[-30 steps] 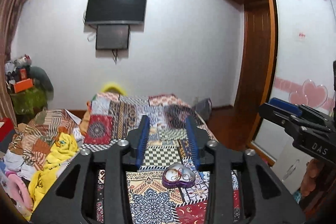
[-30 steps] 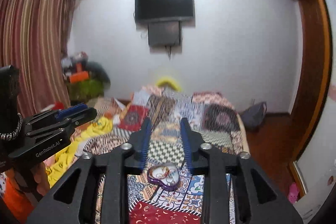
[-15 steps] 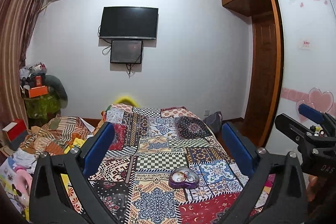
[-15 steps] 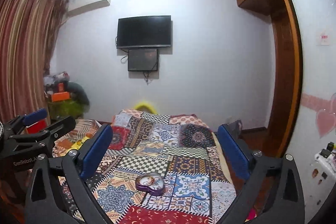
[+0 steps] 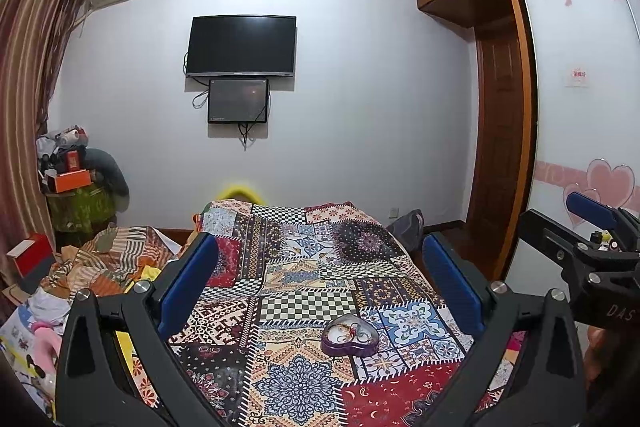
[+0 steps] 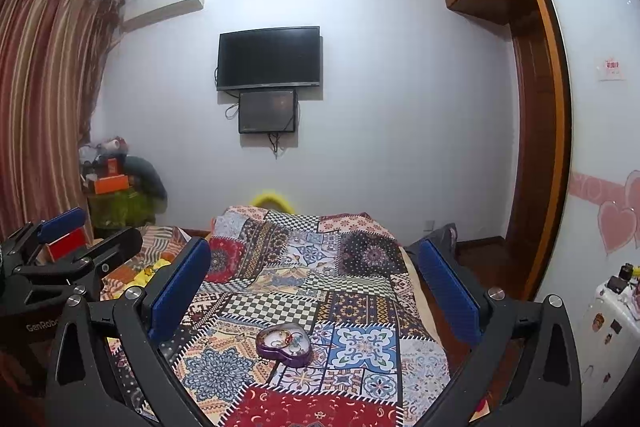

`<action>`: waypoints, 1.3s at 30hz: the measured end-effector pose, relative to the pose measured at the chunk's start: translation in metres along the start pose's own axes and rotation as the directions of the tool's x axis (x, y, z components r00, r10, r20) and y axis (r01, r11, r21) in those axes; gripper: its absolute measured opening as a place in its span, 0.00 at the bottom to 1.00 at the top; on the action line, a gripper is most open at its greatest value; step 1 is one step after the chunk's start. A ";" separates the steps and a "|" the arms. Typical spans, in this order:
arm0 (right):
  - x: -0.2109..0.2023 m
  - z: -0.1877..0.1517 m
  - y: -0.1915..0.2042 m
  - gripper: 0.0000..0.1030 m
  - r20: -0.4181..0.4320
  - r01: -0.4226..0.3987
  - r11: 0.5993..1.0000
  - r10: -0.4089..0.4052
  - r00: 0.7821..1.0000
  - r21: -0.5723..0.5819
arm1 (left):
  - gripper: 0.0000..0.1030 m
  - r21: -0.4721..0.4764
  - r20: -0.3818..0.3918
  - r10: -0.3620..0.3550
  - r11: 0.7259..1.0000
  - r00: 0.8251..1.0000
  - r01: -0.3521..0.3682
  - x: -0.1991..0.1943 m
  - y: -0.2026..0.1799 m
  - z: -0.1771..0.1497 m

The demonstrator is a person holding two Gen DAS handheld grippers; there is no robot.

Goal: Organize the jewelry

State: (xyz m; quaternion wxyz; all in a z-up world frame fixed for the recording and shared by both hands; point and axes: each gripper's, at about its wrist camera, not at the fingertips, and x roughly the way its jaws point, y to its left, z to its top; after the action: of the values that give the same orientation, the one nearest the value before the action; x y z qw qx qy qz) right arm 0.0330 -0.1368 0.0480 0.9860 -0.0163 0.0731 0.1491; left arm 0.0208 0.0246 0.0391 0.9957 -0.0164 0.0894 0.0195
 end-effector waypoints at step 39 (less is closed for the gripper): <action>0.001 0.001 -0.003 1.00 -0.033 -0.004 1.000 0.004 0.999 0.011 | 1.00 0.002 -0.036 -0.014 1.000 0.999 0.014 0.011 -0.005 -0.004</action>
State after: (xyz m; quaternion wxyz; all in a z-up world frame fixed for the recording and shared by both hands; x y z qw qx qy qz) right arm 0.0349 -0.1391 0.0487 0.9844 -0.0132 0.0904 0.1506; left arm 0.0312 0.0200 0.0331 0.9940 -0.0163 0.1073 0.0122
